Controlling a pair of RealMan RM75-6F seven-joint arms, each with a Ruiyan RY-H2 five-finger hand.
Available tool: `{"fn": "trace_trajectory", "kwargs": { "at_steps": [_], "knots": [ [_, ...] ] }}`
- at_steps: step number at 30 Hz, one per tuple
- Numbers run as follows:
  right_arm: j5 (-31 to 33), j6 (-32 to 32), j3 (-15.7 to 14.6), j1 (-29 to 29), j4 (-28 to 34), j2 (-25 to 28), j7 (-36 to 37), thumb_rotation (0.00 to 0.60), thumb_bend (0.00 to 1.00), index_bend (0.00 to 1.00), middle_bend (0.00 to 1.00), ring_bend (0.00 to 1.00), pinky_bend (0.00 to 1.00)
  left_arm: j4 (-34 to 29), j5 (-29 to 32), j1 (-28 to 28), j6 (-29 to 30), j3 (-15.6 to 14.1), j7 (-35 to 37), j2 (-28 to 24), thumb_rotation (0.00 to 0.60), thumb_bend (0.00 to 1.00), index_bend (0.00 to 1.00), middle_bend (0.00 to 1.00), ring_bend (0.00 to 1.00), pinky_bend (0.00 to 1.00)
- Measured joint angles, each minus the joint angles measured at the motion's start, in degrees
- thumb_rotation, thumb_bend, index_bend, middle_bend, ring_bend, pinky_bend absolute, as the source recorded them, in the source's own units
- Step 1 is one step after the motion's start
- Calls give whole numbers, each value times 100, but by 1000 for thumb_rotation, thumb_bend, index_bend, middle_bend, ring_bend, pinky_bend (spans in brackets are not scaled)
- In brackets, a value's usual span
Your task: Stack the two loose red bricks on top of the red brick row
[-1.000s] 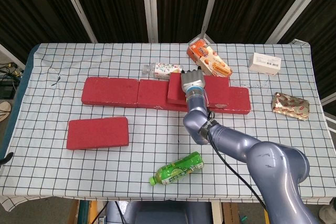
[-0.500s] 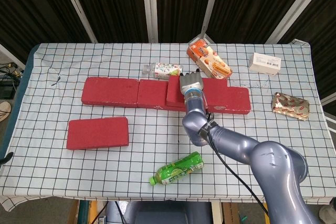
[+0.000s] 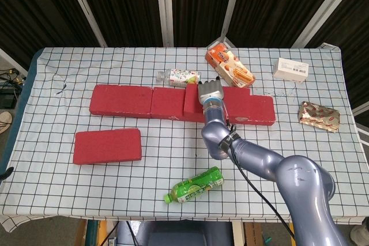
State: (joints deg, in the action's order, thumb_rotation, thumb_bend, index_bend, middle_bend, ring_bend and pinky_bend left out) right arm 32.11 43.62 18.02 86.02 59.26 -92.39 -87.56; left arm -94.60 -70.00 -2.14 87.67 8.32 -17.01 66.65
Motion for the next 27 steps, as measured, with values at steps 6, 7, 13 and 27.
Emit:
{"fn": "trace_trajectory", "kwargs": {
  "at_steps": [6, 7, 13, 27],
  "knots": [
    [-15, -7, 116, -55, -39, -40, -126, 600, 172, 331, 392, 283, 0, -13, -7, 4, 37, -5, -24, 7, 600, 74, 0, 0, 0, 143],
    [-16, -17, 139, -63, -49, -46, -131, 600, 172, 331, 392, 283, 0, -14, -4, 5, 40, -3, -26, 9, 600, 74, 0, 0, 0, 143],
    [-40, -62, 247, -121, -126, -101, -240, 600, 172, 331, 392, 278, 0, -20, 5, 4, 55, -3, -50, 19, 600, 74, 0, 0, 0, 143],
    [-86, -44, 425, -152, -290, -227, -492, 600, 171, 331, 392, 278, 0, -15, 40, -9, 63, 5, -100, 39, 600, 74, 0, 0, 0, 143]
  ]
}}
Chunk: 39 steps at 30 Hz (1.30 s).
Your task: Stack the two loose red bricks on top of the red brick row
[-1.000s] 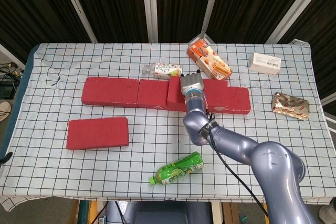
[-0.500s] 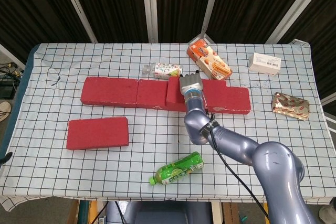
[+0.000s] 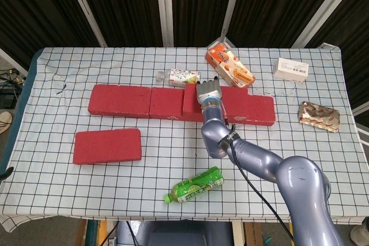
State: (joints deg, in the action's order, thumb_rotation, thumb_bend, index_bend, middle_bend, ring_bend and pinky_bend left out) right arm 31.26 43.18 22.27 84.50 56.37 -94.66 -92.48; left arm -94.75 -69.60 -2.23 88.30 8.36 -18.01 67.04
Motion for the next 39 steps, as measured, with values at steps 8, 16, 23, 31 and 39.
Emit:
{"fn": "trace_trajectory", "kwargs": {
  "at_steps": [8, 16, 23, 31, 39],
  "knots": [
    [44, -32, 83, -30, -161, -115, -159, 600, 171, 308, 385, 241, 0, -1, 31, -6, -2, 6, -25, 8, 600, 74, 0, 0, 0, 143],
    [215, 19, 218, -75, -177, -129, -369, 600, 171, 68, 286, 140, 0, -11, 40, -17, -17, 0, -48, 11, 600, 74, 0, 0, 0, 143],
    [301, 88, 341, -110, -150, -116, -490, 600, 172, 0, 157, 65, 0, -15, 32, -20, -19, -7, -48, 9, 600, 74, 0, 0, 0, 143],
    [333, 156, 525, -147, -124, -119, -615, 600, 171, 0, 47, 8, 0, -16, 53, -26, -28, -3, -48, 11, 600, 74, 0, 0, 0, 143],
    [301, 255, 687, -174, -4, -59, -678, 600, 172, 0, 9, 0, 0, -25, 59, -23, -16, -4, -52, 10, 600, 74, 0, 0, 0, 143]
  ]
}}
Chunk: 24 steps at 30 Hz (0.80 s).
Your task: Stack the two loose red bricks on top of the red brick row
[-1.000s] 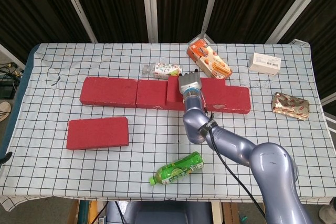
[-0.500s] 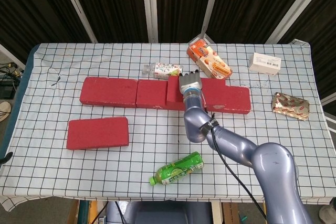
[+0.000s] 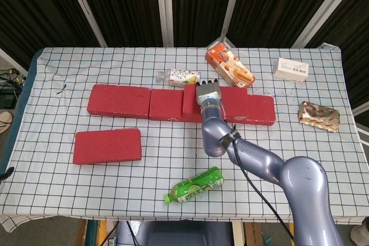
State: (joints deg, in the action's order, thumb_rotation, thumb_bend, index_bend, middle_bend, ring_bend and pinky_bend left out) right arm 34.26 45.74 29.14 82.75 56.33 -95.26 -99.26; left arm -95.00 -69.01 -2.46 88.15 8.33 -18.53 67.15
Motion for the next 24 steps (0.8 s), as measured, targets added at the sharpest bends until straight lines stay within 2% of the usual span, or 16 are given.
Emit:
{"fn": "trace_trajectory", "kwargs": {
  "at_steps": [17, 24],
  "knots": [
    [-202, 283, 191, -70, 369, 246, 103, 600, 171, 0, 0, 0, 0, -30, 16, 17, 24, 2, 21, -17, 600, 74, 0, 0, 0, 143],
    [-106, 593, 257, -112, 913, 599, 2, 600, 172, 0, 0, 0, 0, -22, -5, 14, 0, -4, 82, -38, 600, 74, 0, 0, 0, 144]
  ]
}}
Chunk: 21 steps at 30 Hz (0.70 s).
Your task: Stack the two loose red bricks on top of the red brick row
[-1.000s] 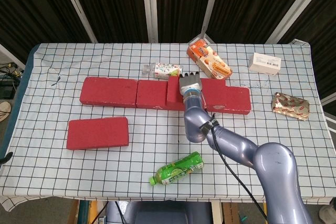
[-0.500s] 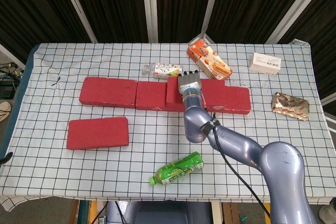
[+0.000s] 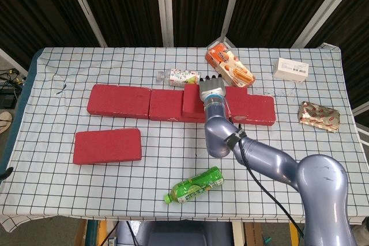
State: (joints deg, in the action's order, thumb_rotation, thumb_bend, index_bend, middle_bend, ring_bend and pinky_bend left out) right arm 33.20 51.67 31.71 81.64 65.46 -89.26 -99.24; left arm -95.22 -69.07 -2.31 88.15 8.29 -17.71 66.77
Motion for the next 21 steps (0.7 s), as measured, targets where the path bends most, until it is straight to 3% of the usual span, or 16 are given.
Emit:
{"fn": "trace_trajectory", "kwargs": {
  "at_steps": [7, 11, 15, 20, 21],
  "knots": [
    [-237, 270, 135, -304, 1322, 777, 268, 600, 171, 0, 0, 0, 0, -29, -205, 28, 28, -62, 188, -63, 600, 74, 0, 0, 0, 147],
    [-1054, 284, 202, -854, 2622, 1415, 924, 600, 172, 0, 0, 0, 0, -70, -439, 90, 120, -138, 398, -134, 600, 74, 0, 0, 0, 147],
    [-2622, 283, 214, -1857, 4058, 2110, 2010, 600, 170, 0, 0, 0, 0, -110, -639, 144, 175, -224, 557, -207, 600, 74, 0, 0, 0, 147],
    [-4831, 254, 158, -3552, 4970, 2891, 3815, 600, 171, 0, 0, 0, 0, -159, -981, 241, 336, -343, 797, -298, 600, 74, 0, 0, 0, 147],
    [-5565, 261, 134, -4081, 5120, 3079, 4504, 600, 171, 0, 0, 0, 0, -164, -1043, 263, 372, -365, 846, -314, 600, 74, 0, 0, 0, 147]
  ]
}}
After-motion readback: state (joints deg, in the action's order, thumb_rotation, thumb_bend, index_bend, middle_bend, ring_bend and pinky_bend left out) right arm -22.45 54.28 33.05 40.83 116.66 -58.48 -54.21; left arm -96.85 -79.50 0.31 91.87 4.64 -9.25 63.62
